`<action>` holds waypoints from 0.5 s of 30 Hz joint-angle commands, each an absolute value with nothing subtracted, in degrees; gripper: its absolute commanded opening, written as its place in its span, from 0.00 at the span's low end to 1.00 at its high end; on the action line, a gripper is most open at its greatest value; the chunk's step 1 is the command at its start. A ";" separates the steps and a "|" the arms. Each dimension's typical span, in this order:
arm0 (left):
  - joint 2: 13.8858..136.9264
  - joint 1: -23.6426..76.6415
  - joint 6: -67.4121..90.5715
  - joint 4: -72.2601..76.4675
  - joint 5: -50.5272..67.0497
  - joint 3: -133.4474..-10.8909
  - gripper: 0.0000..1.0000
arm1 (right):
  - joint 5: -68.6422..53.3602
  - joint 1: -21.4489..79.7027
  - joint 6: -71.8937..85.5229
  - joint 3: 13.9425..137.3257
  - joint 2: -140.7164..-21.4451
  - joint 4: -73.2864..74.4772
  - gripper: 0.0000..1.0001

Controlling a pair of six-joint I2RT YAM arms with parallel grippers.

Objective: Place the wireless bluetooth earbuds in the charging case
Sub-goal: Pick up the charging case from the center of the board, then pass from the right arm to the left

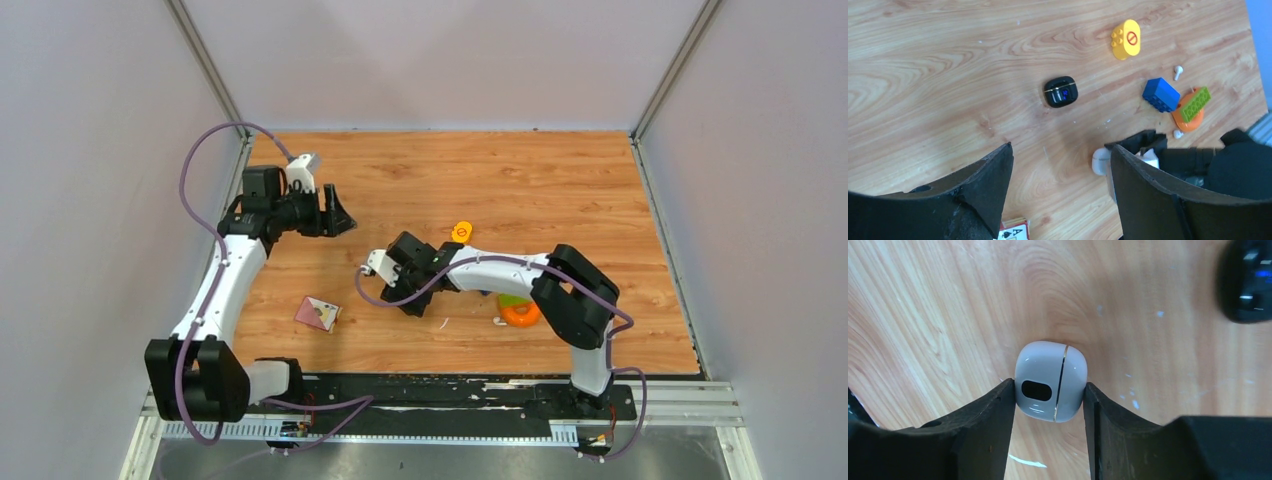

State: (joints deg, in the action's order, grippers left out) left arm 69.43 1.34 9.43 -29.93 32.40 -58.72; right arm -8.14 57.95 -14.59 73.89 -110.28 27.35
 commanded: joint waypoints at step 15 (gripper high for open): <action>75.12 15.90 13.05 -6.34 63.66 -67.36 0.67 | -2.55 49.21 -58.95 75.06 -80.22 18.84 0.33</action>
